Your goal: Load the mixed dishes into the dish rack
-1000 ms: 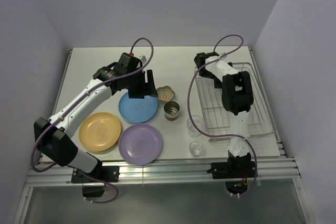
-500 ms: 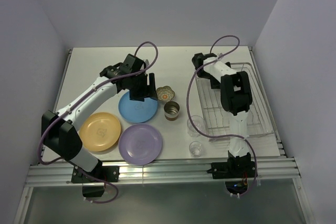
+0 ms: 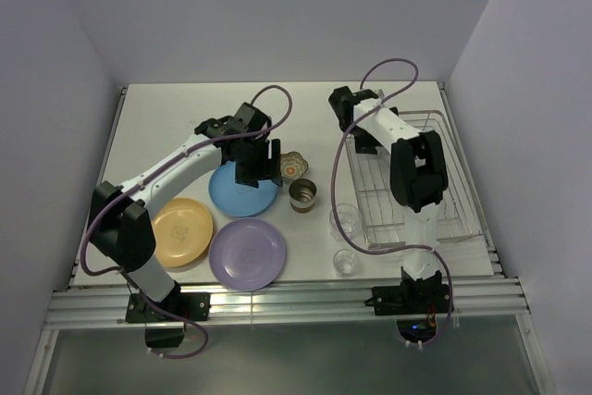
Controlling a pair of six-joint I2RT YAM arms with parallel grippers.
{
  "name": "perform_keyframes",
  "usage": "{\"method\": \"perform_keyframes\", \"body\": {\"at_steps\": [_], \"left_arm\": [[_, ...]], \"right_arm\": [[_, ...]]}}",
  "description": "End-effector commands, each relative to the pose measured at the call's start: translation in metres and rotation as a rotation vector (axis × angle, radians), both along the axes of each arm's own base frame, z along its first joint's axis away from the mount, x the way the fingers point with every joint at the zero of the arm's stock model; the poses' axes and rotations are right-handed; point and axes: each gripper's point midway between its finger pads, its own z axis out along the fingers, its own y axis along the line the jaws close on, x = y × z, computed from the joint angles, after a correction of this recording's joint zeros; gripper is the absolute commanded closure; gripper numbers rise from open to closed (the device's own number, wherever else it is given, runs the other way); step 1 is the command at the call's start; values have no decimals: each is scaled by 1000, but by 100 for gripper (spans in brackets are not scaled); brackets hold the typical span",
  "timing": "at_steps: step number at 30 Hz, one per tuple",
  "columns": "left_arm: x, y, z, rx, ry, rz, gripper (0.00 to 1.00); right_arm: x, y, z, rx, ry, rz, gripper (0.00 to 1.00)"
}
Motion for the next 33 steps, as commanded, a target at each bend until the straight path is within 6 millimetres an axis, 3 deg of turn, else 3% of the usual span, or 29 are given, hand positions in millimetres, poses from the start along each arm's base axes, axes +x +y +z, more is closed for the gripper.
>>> {"method": "perform_keyframes", "body": {"at_steps": [1,6,13,16,20,23,26,27,29,31,33], "left_arm": [[2,-14,-1,-9,-9,-4,28],[9,-26,-13,26,-4,-15,28],[13,-47,-32,33,15,-25,29],[14,-52,-44,43,30,-20,30],[15,-50,-58,75,47,-5,32],[12,-53,-67,73,65,-6,41],[9,-57,-71,72,76,-18,65],[9,-57,-70,70,79,-17,78],[8,-58,-67,65,79,-23,87],[8,-58,-59,60,63,-33,99],[4,-55,-52,59,71,-40,100]], "right_arm": [[-3,18,34,112,-120,7,0],[-25,28,65,223,-185,20,0],[-63,43,133,403,-310,83,1],[-82,50,151,463,-339,118,2],[-104,56,156,525,-341,157,2],[-115,56,163,557,-357,178,3],[-122,57,169,582,-369,196,3],[-124,59,171,606,-369,206,3],[-128,66,171,646,-360,222,3],[-131,82,168,728,-320,257,3],[-138,104,161,840,-248,295,3]]}}
